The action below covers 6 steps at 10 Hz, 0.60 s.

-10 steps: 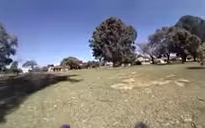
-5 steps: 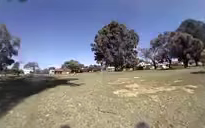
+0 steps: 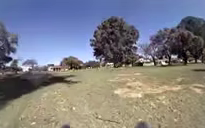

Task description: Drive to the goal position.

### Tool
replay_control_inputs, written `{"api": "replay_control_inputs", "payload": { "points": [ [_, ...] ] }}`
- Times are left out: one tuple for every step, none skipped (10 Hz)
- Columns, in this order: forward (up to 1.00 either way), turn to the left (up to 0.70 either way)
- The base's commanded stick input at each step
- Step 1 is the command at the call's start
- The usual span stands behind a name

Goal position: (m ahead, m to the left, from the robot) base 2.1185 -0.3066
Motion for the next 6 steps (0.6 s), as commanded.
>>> {"api": "replay_control_inputs", "payload": {
  "points": [
    [0.70, 0.00],
    [0.70, 0.00],
    [0.70, 0.00],
    [0.70, 0.00],
    [0.70, 0.00],
    [0.70, 0.00]
  ]
}}
